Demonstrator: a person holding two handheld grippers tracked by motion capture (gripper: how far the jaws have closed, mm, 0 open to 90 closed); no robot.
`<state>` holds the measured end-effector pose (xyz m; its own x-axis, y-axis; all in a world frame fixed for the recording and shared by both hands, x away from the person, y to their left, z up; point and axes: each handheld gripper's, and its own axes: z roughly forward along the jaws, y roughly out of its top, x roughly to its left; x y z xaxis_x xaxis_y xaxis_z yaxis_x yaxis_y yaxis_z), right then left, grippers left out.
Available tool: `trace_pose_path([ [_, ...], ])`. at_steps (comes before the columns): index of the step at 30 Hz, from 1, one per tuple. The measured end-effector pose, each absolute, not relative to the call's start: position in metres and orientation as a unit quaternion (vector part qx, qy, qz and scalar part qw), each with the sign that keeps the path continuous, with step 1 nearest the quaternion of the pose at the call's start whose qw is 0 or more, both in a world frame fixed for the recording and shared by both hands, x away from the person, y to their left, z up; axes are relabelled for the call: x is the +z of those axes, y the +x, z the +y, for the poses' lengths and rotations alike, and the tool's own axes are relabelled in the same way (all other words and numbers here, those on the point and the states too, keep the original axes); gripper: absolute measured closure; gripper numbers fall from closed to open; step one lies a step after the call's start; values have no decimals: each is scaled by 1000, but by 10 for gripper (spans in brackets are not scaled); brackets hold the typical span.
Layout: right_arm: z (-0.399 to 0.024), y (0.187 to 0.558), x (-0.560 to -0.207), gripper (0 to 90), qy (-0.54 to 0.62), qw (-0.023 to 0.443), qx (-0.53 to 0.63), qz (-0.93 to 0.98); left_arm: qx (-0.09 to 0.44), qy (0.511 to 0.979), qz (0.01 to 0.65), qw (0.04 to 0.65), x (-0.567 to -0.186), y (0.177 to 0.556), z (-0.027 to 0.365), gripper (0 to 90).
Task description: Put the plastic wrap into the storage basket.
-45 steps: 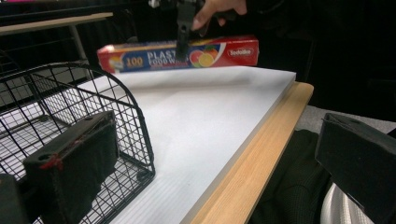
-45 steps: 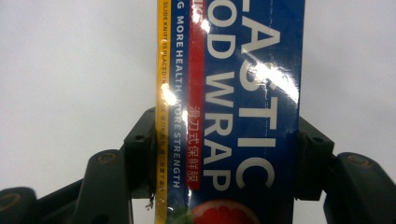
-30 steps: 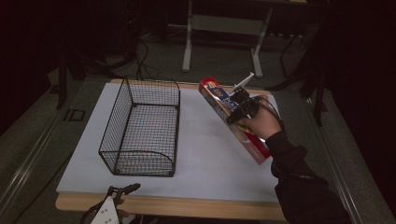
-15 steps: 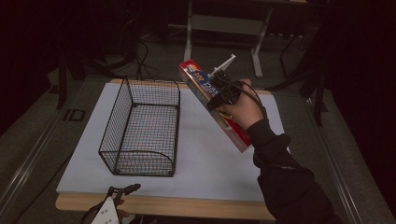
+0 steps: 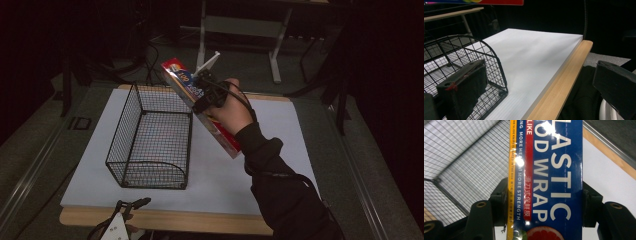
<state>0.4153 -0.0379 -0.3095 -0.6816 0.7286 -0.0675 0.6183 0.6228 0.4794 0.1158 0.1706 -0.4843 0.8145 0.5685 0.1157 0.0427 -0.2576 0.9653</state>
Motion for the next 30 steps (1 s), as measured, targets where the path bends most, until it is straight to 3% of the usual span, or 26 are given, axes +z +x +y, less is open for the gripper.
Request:
trace_pose_path([
  [17,43,418,-323,396,370,112,261,885,229,758,193,579,-483,112,170,1],
  [30,80,422,-342,394,373,132,280,875,229,757,190,582,-482,111,170,1],
])
